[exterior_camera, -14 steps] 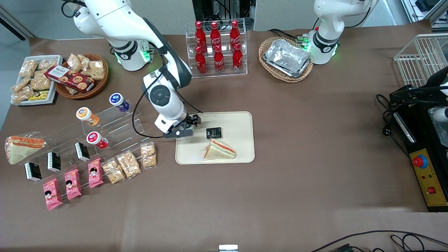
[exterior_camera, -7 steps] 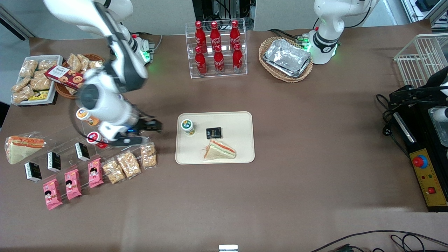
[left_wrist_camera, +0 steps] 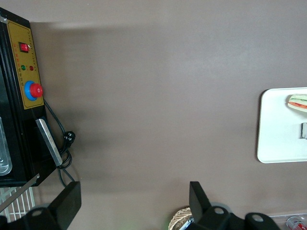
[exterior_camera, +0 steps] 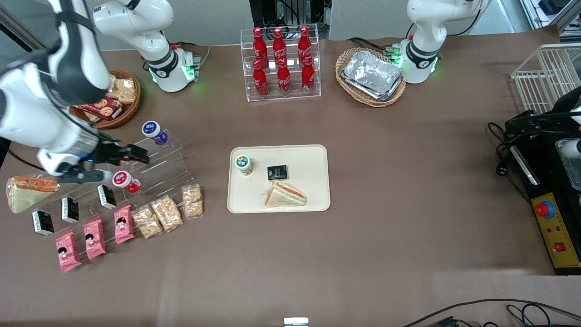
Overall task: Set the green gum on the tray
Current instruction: 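Open the right gripper and withdraw it back toward the rack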
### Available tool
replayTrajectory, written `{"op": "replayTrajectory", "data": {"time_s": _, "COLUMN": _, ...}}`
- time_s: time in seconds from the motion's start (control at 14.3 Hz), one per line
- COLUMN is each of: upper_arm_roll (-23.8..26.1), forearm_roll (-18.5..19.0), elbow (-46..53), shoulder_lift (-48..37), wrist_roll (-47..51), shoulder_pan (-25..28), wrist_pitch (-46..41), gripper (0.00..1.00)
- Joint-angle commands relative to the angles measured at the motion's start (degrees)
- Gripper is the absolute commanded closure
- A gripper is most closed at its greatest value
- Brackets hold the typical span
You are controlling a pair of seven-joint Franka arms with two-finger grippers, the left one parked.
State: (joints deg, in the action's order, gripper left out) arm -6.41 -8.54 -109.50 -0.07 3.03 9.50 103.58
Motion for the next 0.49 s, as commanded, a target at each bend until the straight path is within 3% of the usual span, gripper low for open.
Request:
{"op": "replayTrajectory", "data": {"time_s": 0.0, "upper_arm_roll": 0.5, "forearm_roll": 1.2, "elbow": 12.4, "shoulder_lift": 3.0, "wrist_roll": -0.4, "shoulder_pan": -3.1, "wrist_pitch": -10.7, "gripper": 0.0}}
{"op": "replayTrajectory", "data": {"time_s": 0.42, "upper_arm_roll": 0.3, "forearm_roll": 2.0, "elbow": 23.2, "shoulder_lift": 6.0, "wrist_roll": -0.4, "shoulder_pan": -5.3, "wrist_pitch": -18.9, "gripper": 0.0}}
